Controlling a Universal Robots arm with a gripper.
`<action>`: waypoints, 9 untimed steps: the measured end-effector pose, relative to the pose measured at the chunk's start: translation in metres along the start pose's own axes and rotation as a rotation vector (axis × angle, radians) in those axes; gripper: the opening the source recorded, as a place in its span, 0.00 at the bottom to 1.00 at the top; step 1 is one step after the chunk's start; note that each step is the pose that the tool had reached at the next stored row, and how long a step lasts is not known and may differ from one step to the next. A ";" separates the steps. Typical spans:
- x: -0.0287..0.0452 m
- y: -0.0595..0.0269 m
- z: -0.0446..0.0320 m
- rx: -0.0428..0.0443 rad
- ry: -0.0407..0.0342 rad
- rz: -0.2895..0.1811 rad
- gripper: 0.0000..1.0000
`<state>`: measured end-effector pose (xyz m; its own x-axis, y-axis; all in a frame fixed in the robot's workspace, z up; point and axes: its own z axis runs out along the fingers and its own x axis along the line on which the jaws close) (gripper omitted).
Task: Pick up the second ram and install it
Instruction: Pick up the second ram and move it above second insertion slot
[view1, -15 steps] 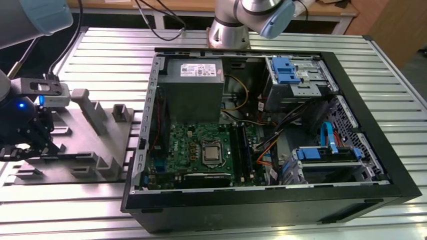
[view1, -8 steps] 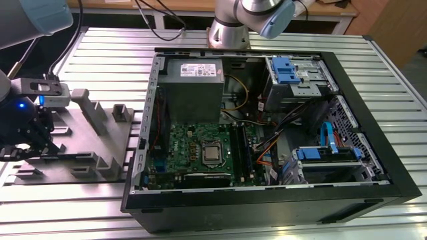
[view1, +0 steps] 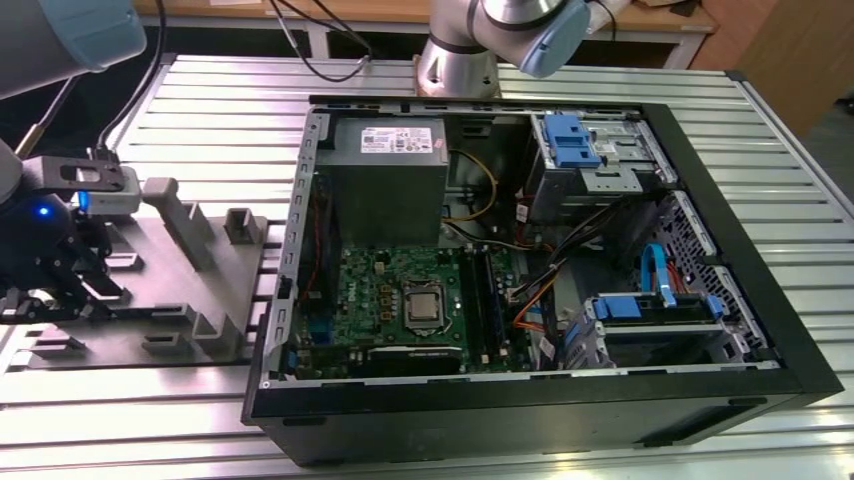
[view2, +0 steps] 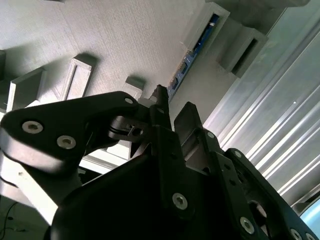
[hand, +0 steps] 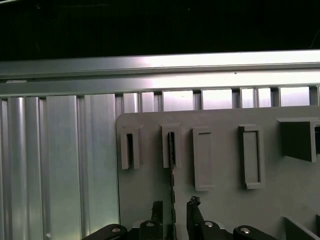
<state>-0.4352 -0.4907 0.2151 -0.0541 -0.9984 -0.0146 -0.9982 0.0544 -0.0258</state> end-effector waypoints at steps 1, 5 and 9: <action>0.0000 0.0000 0.0001 0.0001 -0.0001 0.000 0.33; 0.0000 0.0000 0.0020 0.0005 -0.0003 -0.008 0.33; 0.0001 0.0002 0.0056 0.0004 -0.0003 -0.011 0.33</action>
<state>-0.4352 -0.4907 0.2095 -0.0429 -0.9990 -0.0146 -0.9987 0.0433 -0.0263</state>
